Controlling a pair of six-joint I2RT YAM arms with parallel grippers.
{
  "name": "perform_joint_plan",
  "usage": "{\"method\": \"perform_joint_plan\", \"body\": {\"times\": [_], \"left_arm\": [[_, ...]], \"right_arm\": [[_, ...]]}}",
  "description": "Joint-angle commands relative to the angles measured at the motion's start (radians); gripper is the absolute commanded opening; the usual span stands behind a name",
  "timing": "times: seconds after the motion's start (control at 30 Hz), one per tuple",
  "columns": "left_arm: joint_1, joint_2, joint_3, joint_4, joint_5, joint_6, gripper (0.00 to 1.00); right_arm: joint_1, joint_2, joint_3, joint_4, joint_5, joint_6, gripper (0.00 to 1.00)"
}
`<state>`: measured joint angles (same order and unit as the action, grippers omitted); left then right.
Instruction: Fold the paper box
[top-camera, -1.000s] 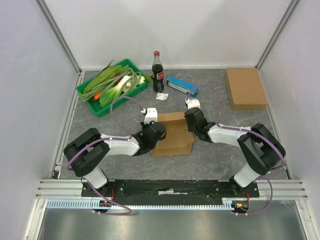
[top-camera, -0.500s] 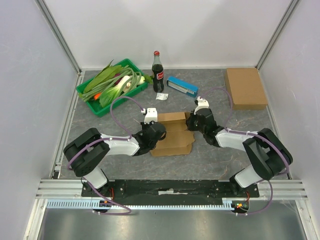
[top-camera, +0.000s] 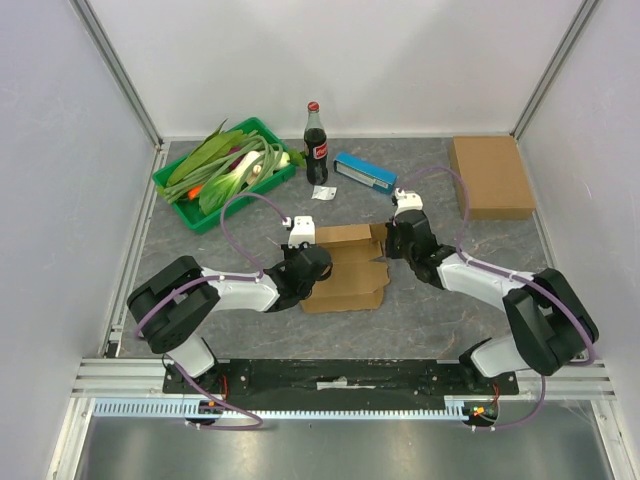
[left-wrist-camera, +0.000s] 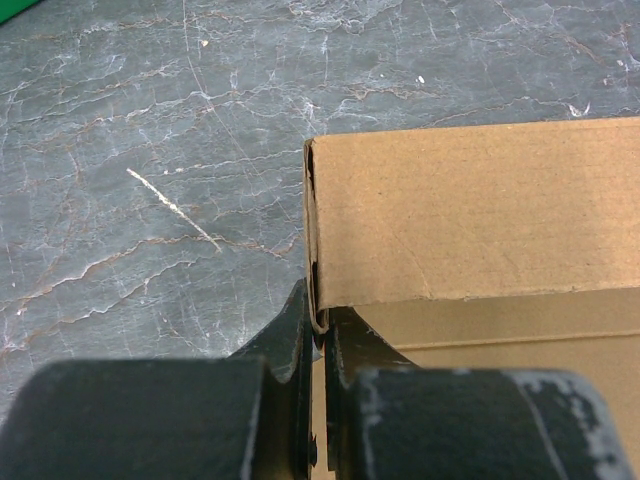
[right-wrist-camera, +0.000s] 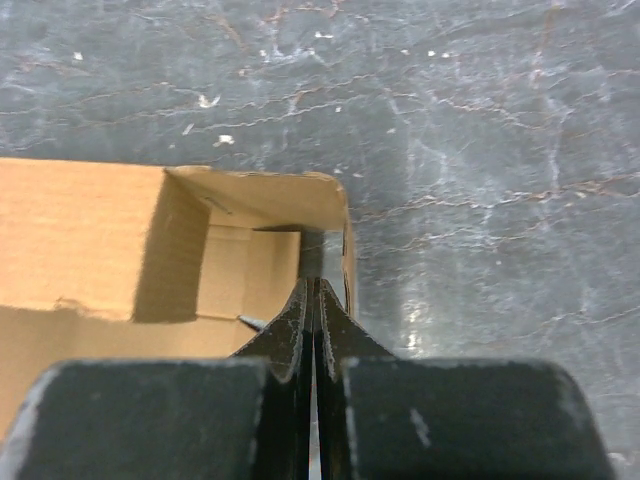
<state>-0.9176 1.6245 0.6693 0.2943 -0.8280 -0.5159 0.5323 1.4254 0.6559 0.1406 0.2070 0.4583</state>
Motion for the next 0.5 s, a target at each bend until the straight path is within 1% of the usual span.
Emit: {"method": "perform_joint_plan", "body": {"times": [0.0, 0.03, 0.2, 0.33, 0.47], "left_arm": [[-0.004, -0.006, -0.008, 0.032, -0.023, -0.022, 0.02], [-0.004, -0.008, -0.008, 0.032, -0.023, -0.019, 0.02], [-0.004, -0.018, -0.008, 0.029, -0.028, -0.013, 0.02], [-0.004, -0.015, -0.004, 0.031, -0.023, -0.016, 0.02], [-0.004, -0.009, 0.000, 0.031, -0.023, -0.016, 0.02]], "right_arm": [[-0.006, 0.056, 0.063, -0.067, 0.078, -0.104, 0.00], [-0.006, 0.094, 0.068, -0.049, 0.069, -0.106, 0.00], [-0.003, 0.150, 0.082, -0.015, 0.071, -0.109, 0.00], [-0.003, 0.155, 0.068, 0.045, -0.004, -0.081, 0.00], [0.005, 0.129, 0.037, 0.129, -0.095, 0.002, 0.00]]}}
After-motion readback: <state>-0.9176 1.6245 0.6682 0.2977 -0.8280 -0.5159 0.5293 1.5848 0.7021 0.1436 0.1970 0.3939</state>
